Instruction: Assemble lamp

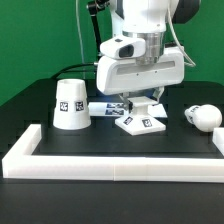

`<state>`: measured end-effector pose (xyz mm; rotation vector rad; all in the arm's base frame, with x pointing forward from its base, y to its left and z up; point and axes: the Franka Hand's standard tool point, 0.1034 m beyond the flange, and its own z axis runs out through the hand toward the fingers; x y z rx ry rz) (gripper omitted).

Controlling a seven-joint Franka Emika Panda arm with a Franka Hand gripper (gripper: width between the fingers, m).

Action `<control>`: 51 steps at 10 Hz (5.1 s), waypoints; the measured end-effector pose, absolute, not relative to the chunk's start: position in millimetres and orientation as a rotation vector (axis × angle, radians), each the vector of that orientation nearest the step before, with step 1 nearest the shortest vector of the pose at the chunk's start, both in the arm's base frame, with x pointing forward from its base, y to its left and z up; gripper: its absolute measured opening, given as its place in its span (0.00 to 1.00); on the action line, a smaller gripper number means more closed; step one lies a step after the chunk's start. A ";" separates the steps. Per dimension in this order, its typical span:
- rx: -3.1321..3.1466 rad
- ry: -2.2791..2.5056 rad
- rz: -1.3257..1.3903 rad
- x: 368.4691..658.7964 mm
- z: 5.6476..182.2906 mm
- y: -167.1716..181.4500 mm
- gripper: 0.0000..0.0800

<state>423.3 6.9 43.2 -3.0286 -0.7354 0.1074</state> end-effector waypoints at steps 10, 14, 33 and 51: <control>-3.066 -0.597 -0.097 544.9 43.8 56.8 0.67; -3.079 -0.458 -0.154 570.8 44.0 72.7 0.67; -3.085 -0.006 -0.168 586.6 43.9 102.9 0.67; -3.084 -0.109 -0.237 578.6 79.0 100.9 0.87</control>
Offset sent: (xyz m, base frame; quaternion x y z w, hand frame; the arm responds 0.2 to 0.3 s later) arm 0.0397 0.0121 -0.0152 -0.0102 -0.0022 0.0320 0.9994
